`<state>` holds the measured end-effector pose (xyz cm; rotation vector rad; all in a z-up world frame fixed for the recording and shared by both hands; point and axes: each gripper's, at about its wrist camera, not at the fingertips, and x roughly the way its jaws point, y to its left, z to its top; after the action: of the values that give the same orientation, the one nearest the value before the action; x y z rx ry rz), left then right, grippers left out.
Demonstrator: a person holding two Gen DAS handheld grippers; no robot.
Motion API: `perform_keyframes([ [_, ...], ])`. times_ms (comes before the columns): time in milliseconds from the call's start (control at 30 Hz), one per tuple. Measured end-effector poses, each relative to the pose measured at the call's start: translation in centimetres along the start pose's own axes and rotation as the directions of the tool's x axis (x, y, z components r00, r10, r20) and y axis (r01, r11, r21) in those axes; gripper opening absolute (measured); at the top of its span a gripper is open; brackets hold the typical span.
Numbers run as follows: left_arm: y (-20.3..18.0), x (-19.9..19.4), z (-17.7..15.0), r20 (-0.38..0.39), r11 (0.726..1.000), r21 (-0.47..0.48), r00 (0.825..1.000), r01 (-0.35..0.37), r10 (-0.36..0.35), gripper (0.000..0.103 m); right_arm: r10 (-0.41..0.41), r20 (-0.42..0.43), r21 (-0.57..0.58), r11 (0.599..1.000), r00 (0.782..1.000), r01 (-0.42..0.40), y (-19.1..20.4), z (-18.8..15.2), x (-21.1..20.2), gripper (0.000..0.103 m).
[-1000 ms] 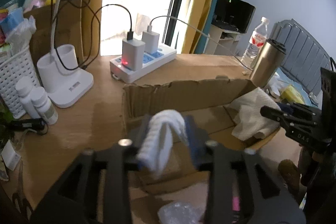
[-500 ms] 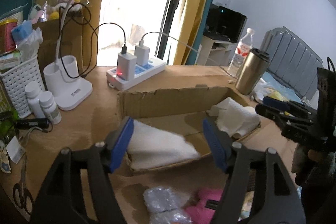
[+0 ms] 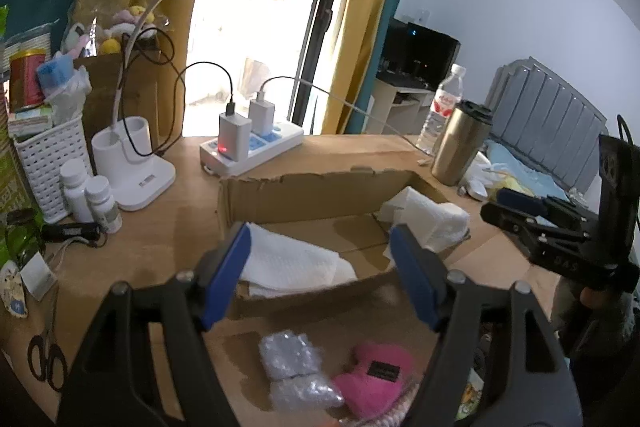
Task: Organize soft objects
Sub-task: 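Open the right gripper to drop the towel while the left releases the cloth into the box, then grasp the brown fuzzy plush with the right gripper while the left grasps the bubble wrap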
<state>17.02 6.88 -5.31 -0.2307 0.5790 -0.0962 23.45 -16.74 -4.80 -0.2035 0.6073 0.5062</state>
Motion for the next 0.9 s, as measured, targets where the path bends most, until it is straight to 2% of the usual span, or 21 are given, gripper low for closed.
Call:
perform_keyframes([
  [567, -2.1, -2.9, -2.9, -0.014, 1.000, 0.012, 0.999, 0.029, -0.029, 0.076, 0.011, 0.034, -0.005, 1.000, 0.999, -0.011, 1.4, -1.9, -4.0, 0.063],
  [667, -2.4, -2.9, -3.6, -0.027, 0.999, 0.009, 0.999, 0.031, -0.031, 0.077, 0.013, 0.030, -0.005, 1.000, 0.999, -0.013, 1.6, -2.4, -4.3, 0.067],
  [900, -2.4, -2.9, -5.2, -0.061, 1.000, -0.004, 0.998, 0.028, -0.028, 0.080, 0.017, 0.004, -0.001, 1.000, 1.000, -0.017, 1.7, -4.0, -4.5, 0.067],
])
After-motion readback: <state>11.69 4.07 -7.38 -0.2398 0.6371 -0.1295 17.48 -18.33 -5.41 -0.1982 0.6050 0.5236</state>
